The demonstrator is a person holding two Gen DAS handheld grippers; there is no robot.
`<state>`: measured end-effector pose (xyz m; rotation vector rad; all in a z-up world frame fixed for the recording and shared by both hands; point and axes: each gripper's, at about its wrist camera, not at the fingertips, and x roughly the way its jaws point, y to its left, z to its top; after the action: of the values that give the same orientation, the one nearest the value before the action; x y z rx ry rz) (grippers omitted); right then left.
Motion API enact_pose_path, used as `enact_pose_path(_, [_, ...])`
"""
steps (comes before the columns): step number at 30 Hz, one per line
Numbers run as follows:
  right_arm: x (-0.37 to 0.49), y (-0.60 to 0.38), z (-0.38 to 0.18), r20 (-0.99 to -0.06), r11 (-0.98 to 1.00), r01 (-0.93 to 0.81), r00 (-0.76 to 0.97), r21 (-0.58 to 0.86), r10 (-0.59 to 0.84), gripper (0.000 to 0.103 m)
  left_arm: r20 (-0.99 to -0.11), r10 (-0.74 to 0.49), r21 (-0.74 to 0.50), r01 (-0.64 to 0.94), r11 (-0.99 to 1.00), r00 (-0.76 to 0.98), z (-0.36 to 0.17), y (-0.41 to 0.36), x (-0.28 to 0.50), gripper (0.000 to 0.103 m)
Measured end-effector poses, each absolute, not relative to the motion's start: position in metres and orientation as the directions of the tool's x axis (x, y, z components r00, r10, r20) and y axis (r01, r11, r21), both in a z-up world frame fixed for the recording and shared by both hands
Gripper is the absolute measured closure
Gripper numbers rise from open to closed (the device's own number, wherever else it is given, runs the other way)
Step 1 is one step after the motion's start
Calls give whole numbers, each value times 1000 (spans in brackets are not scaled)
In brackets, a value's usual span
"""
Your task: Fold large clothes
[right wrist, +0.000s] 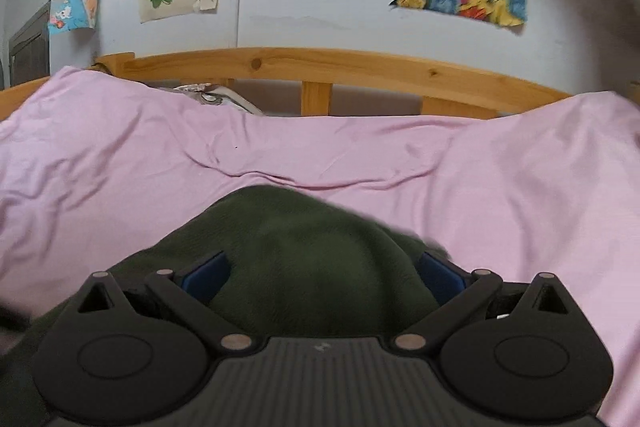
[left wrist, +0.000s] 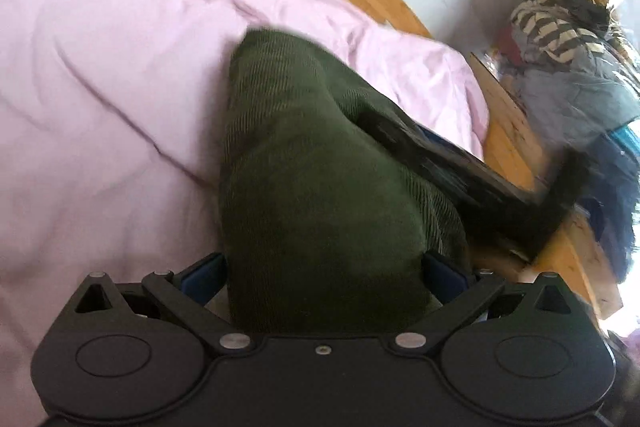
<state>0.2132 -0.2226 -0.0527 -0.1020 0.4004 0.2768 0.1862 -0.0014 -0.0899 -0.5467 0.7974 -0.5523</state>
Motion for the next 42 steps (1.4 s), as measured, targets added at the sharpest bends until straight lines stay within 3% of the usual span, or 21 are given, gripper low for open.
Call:
enact_pose_path(3, [176,-236,-47,-397,957,-290,876,20,274,1,-507,-525,-538,224,812,684,-64,-2,170,1])
enact_pose_path(6, [156,-236,-62,-400,968,-248,884,33,240,1,-462,-495,-542,207,814,736,-51,4,164,1])
enact_pose_path(9, [151,-244,-84,-399,972,-174,890,156,223,1,-547,-459,-509,157,846,700,-56,-4,178,1])
enact_pose_path(15, [155,-251,-125,-366,991,-133,921,19,131,1,-552,-472,-497,184,848,687,-71,-15,181,1])
enact_pose_path(20, [174,-277,-139,-412,961,-162,878,226,245,1,-559,-468,-464,209,861,685,-78,-24,187,0])
enact_pose_path(26, [170,-273,-132,-427,968,-144,877,203,220,0,-553,-373,-314,228,922,745,-70,-39,171,1])
enact_pose_path(31, [159,-298,-134,-407,924,-132,869,358,282,0,-609,-299,-199,224,954,734,-42,-50,171,0])
enact_pose_path(36, [166,-310,-140,-419,905,-110,859,412,295,0,-619,-235,-29,278,960,749,-27,-71,167,0])
enact_pose_path(42, [166,-311,-141,-415,903,-113,859,415,299,0,-654,-278,-80,302,950,703,-30,-75,171,0])
